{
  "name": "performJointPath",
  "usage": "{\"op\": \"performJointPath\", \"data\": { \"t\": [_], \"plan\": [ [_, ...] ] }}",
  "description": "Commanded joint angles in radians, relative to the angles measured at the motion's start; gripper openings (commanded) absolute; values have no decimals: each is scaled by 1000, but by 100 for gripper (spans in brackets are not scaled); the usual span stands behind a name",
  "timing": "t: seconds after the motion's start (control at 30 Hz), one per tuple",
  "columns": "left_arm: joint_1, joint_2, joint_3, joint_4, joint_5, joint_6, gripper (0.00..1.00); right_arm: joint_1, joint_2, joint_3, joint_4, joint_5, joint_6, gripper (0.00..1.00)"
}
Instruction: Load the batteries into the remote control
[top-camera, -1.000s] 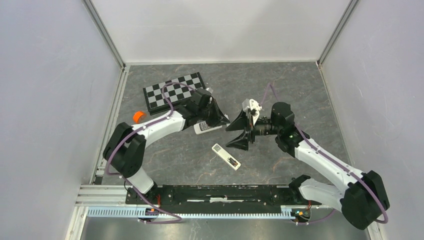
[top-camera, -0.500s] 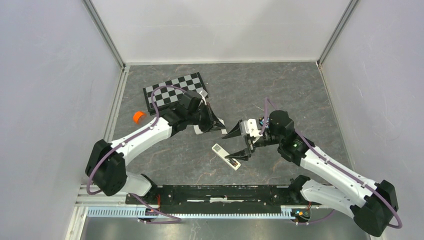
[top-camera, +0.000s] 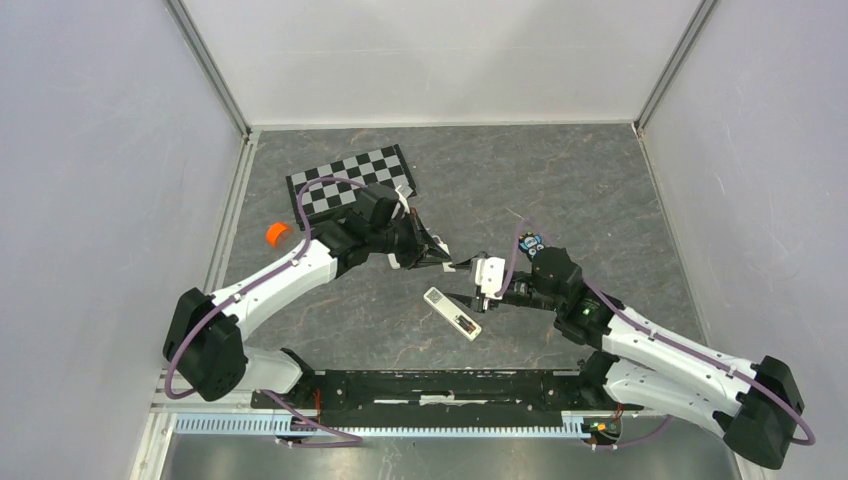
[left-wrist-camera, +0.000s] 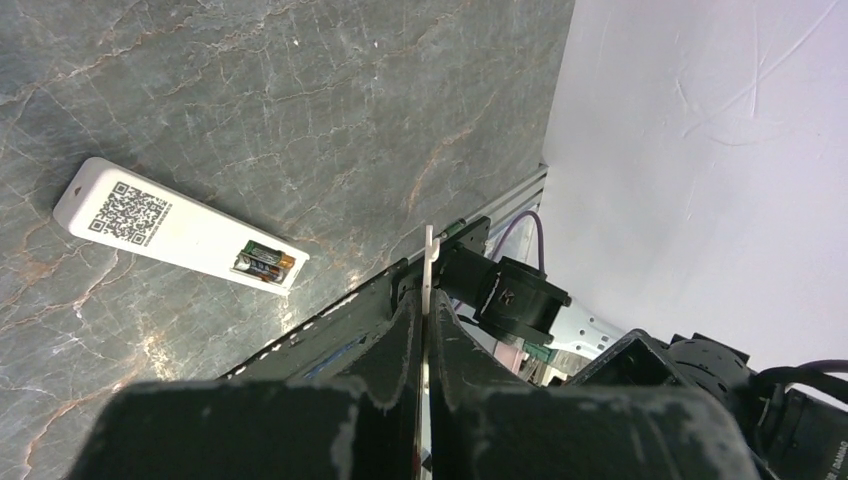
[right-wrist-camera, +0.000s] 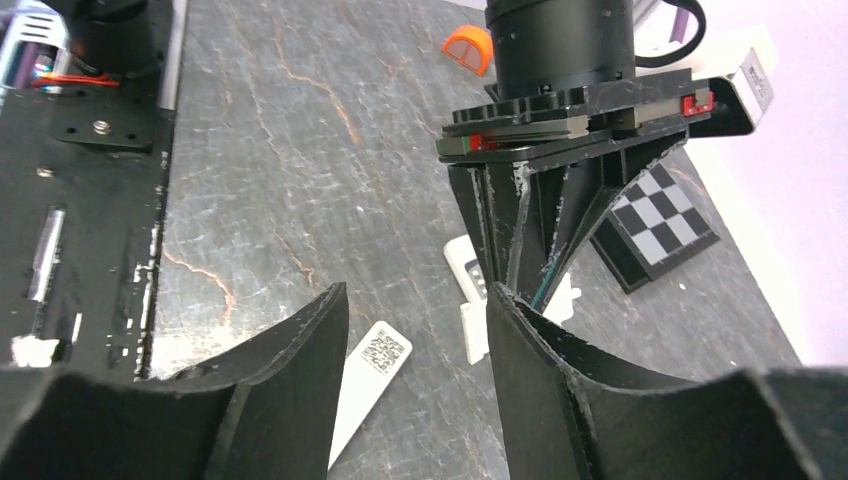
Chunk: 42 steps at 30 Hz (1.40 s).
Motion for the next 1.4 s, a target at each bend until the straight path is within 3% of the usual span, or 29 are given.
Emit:
{"op": "performJointPath", "data": {
  "t": [0.0,0.4,0.6,0.83,1.2,1.27,1.37],
  "plan": [
    [3,-36,8,-4,33,-46,2,47,-2,-4,40,158,-91,58],
    [2,-46,5,-2,46,-72,2,154,26,-66,87,409,-221,53],
    [2,-47,0,-1,49,-79,2,177,35,-103,204,464,-227,47],
    [2,-45,-3,6,54,-86,2,188,55,-110,267,513,-239,46],
    [2,-52,-4,6,57,-98,2,200,78,-103,279,546,-243,19],
    [2,-54,-5,7,59,-100,2,201,83,-103,280,554,-247,19],
    [2,-55,-6,12,65,-107,2,206,88,-103,282,561,-261,28]
  ]
}}
